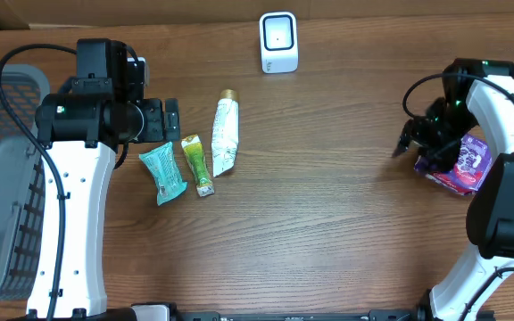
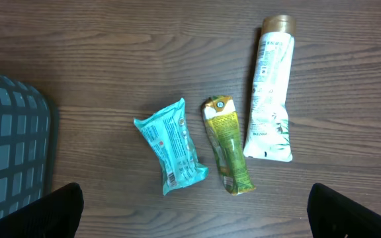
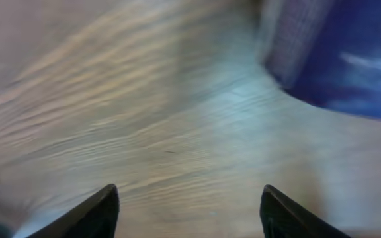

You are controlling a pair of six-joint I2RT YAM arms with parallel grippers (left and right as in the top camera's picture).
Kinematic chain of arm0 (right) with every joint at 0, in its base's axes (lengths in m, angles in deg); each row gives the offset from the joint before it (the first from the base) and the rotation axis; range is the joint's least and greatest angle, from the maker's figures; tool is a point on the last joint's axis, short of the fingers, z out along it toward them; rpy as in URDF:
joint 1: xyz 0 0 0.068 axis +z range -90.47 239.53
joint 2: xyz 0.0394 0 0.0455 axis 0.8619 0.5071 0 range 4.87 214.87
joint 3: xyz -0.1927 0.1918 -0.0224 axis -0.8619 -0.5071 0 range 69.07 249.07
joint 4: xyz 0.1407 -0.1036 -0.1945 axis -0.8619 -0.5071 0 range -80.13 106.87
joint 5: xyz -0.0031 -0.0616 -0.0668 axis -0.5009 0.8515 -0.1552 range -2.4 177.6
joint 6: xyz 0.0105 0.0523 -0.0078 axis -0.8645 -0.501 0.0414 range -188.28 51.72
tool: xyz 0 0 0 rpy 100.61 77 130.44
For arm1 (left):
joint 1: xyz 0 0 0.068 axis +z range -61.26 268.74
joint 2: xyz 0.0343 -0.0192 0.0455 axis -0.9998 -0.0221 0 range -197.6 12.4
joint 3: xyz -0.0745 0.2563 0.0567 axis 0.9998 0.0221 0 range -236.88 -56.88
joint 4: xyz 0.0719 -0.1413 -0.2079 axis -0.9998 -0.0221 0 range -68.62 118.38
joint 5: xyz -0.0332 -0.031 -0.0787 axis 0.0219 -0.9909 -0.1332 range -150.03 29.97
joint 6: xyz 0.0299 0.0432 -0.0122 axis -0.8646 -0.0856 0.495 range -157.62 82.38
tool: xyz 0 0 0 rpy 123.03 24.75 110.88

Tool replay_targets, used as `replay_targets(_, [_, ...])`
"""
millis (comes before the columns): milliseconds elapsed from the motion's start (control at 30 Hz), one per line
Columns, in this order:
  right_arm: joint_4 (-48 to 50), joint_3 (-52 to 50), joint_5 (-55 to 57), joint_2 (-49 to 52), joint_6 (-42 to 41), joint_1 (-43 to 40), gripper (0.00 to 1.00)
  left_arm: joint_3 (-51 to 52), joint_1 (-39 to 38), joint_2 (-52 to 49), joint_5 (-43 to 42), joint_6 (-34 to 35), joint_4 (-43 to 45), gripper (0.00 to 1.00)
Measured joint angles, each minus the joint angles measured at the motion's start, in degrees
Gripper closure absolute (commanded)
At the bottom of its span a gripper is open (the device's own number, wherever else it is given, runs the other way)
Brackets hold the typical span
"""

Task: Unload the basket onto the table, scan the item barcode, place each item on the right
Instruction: 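Carry purple bag to the right side of the table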

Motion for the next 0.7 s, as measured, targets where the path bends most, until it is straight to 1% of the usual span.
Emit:
replay_targets(200, [4.48, -6.21, 9.6, 0.0, -5.79, 0.0, 0.27, 0.0, 0.0, 0.0, 0.0, 0.0, 0.0, 0.0])
replay_targets(333, [7.61, -7.04, 17.25, 0.0, -9.66, -0.13, 0.27, 0.0, 0.0, 0.0, 0.0, 0.0, 0.0, 0.0])
replay_targets(400, [9.84, -7.04, 19.98, 0.0, -10.21, -0.31, 0.27, 0.0, 0.0, 0.0, 0.0, 0.0, 0.0, 0.0])
replay_targets(533, [17.11, -7.08, 23.98, 0.0, -8.63, -0.81, 0.27, 0.0, 0.0, 0.0, -0.02, 0.0, -0.02, 0.0])
replay_targets(700, [25.64, -7.08, 25.66, 0.0, -2.73, -0.85, 0.27, 0.0, 0.0, 0.0, 0.0, 0.0, 0.0, 0.0])
